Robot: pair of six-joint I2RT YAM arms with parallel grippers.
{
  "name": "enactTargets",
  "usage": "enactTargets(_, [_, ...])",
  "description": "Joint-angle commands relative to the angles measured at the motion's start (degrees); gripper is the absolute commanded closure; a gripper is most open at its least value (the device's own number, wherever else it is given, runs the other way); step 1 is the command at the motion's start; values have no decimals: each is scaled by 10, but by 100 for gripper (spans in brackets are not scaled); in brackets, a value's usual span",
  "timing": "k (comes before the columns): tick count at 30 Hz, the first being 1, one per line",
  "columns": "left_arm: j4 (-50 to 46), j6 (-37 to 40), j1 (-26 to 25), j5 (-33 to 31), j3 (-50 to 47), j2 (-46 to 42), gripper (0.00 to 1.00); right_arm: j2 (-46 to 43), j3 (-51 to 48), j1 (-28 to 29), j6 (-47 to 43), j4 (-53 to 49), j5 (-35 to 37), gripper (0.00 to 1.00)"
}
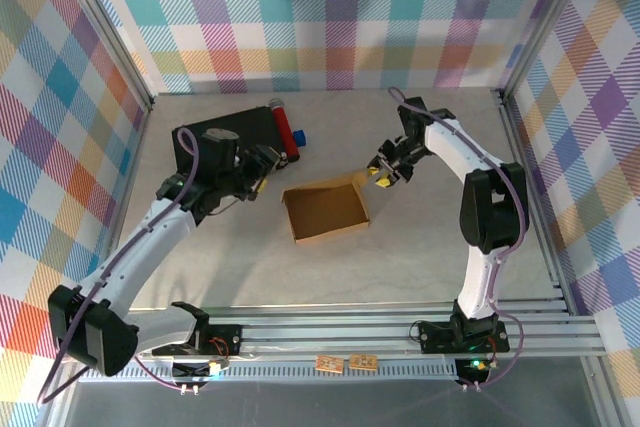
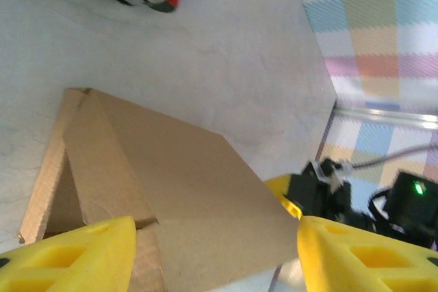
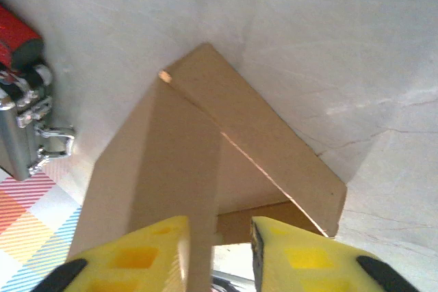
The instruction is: Fold the paper box
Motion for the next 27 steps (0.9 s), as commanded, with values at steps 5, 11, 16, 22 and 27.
enactTargets(5, [0, -77, 26, 43, 0, 83, 38, 3, 40, -6, -2, -23, 13, 65])
enactTargets(11, [64, -123, 8, 85, -19, 131, 38, 42, 68, 7, 18, -13, -47, 60])
enactTargets(16, [69, -131, -4, 87, -25, 136, 39, 57, 76, 21, 23, -10, -63, 60])
enactTargets(22, [106, -147, -29, 96, -40, 154, 43, 51, 57, 32, 25, -6, -79, 61])
enactTargets(27, [137, -157, -34, 91, -55, 160, 49, 40, 34, 37, 38, 10, -88, 65])
